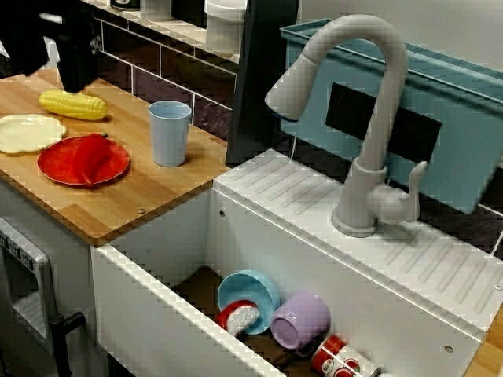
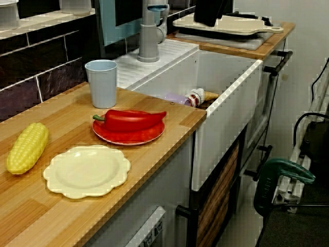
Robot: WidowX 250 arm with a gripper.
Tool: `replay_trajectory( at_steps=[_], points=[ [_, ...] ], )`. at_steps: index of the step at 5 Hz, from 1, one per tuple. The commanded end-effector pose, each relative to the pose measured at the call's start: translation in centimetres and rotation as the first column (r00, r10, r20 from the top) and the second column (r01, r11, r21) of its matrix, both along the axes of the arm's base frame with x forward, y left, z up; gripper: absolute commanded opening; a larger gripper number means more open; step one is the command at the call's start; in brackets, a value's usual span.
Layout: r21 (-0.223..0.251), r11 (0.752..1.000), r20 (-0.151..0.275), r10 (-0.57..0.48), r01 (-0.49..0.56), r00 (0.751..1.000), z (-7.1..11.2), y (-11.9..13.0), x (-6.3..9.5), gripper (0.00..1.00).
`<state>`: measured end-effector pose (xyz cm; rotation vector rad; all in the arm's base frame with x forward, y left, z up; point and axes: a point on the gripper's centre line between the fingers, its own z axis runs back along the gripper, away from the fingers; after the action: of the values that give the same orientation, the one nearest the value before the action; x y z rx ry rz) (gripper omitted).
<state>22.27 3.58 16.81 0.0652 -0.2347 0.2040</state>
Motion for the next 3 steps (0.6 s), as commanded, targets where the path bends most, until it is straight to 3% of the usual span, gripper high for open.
replay_trajectory(
  at_steps=[1,2,3],
  points=[
    [0.037,0.999,0.034,-0.006,0.004,0.999,-0.9,3.8,2.4,1.00],
    [0.028,1.000,0.083,-0.002,-0.001,0.997,-1.6,4.7,2.0,1.00],
    [-0.009,0.998,0.129,0.066,-0.065,0.989,-1.9,5.1,2.2,1.00]
  ],
)
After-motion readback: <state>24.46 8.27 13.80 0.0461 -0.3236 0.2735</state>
